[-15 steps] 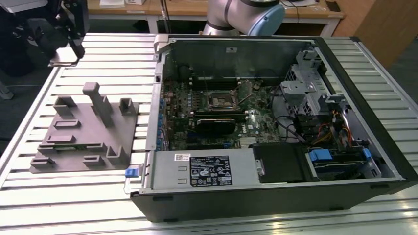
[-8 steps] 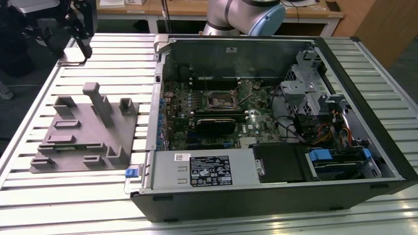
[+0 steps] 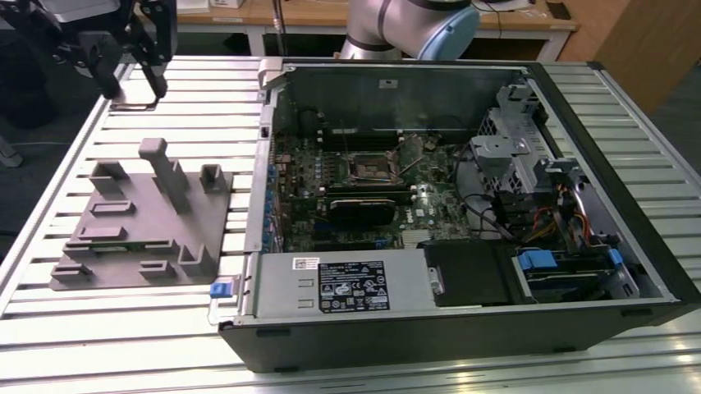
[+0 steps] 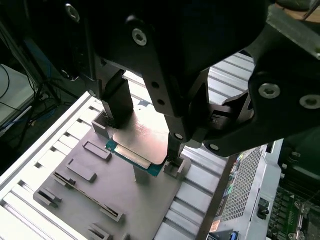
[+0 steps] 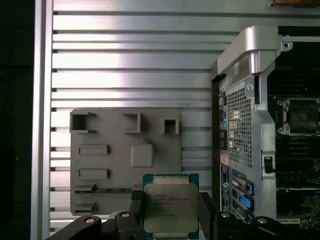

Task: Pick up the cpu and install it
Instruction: 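Pick up the cpu and move it towards the insertion slot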

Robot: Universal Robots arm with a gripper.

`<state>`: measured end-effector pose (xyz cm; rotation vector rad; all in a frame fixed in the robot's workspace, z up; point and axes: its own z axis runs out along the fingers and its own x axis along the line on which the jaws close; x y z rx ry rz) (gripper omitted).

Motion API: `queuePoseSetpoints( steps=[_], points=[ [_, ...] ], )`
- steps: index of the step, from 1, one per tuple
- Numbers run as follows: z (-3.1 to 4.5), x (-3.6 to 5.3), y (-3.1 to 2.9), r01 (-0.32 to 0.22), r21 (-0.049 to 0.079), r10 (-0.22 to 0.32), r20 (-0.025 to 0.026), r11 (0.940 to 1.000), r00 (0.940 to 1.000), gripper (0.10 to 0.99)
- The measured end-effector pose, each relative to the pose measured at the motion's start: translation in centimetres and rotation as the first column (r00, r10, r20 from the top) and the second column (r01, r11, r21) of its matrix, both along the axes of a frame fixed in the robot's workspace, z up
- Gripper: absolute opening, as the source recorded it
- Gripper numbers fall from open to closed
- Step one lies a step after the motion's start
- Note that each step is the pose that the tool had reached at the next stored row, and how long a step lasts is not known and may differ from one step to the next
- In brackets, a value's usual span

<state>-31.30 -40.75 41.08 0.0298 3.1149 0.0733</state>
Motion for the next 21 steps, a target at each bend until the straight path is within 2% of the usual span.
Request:
queuePoseSetpoints(
  steps=[21],
  points=[
    [0.00,4.03,0.00,0.000,0.000,0.000,-0.0001,1.0000,1.0000,0.529]
  ],
)
